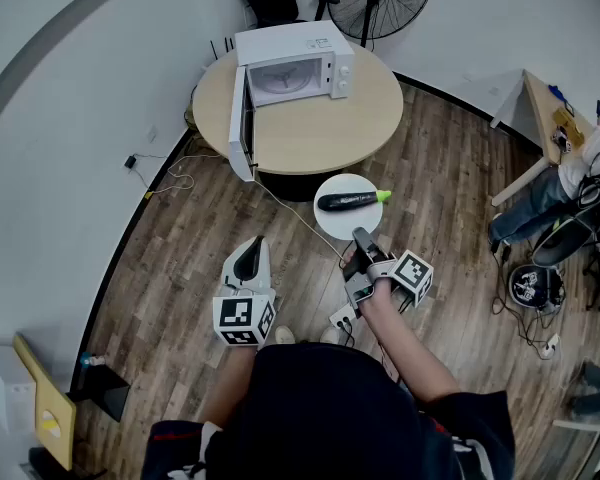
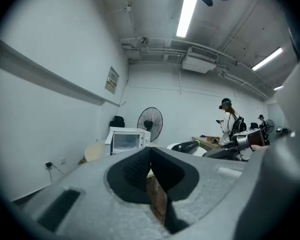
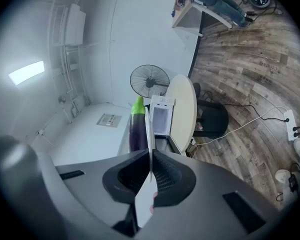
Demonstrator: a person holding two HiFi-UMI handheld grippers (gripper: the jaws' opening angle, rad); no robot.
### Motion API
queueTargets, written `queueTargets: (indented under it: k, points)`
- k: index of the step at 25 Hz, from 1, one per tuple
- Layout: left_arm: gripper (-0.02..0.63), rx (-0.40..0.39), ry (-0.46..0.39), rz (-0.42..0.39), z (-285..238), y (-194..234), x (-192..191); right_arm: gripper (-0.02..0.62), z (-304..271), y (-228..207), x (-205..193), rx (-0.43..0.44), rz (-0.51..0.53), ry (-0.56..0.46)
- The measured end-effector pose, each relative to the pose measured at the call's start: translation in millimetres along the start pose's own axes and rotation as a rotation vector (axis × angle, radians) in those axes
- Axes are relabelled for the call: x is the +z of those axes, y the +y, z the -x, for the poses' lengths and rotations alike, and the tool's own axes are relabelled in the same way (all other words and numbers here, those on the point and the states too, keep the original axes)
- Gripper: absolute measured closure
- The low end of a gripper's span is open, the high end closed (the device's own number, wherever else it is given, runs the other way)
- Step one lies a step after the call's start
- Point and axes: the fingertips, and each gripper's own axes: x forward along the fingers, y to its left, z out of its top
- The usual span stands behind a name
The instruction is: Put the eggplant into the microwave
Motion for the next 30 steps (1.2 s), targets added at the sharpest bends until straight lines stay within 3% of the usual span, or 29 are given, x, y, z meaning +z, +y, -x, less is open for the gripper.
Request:
queueTargets:
  k: [30]
  points:
    - [0.589, 0.062, 0.038, 0.007, -18, -53, -25, 0.575, 16, -60, 63, -0.073, -0.057, 0.025]
